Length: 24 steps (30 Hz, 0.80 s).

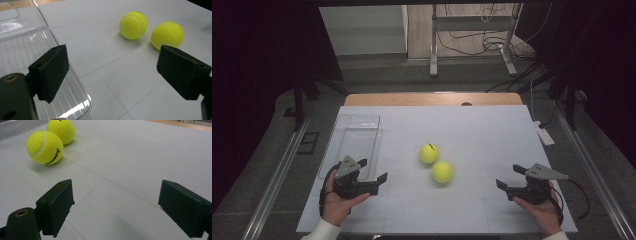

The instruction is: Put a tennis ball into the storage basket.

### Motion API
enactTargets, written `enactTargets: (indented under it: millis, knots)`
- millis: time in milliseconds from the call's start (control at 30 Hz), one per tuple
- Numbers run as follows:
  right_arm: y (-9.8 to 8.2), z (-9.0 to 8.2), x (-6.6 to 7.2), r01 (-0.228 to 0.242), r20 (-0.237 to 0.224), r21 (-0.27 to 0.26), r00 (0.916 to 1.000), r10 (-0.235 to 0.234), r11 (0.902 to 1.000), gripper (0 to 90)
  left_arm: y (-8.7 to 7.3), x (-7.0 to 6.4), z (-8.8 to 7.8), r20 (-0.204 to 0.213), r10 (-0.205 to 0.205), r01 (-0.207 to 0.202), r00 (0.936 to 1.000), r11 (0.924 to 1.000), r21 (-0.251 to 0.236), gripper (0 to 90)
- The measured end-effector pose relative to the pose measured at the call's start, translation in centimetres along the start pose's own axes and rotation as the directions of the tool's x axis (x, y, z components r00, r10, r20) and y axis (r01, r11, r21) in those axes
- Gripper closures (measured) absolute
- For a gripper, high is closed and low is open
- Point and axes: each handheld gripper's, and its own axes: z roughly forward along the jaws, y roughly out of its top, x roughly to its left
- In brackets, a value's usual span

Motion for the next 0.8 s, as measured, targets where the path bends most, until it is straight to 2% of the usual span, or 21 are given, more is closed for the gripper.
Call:
enactTargets:
  millis: [800]
  knots:
    - [-0.1, 0.1, 0.0, -0.002, 0.000, 0.005, 1.0000, 0.002, 1.0000, 12.8, 1.8, -0.3, 0.6, 0.039, 0.001, -0.002, 0.9992, 0.9999, 0.015, 12.0]
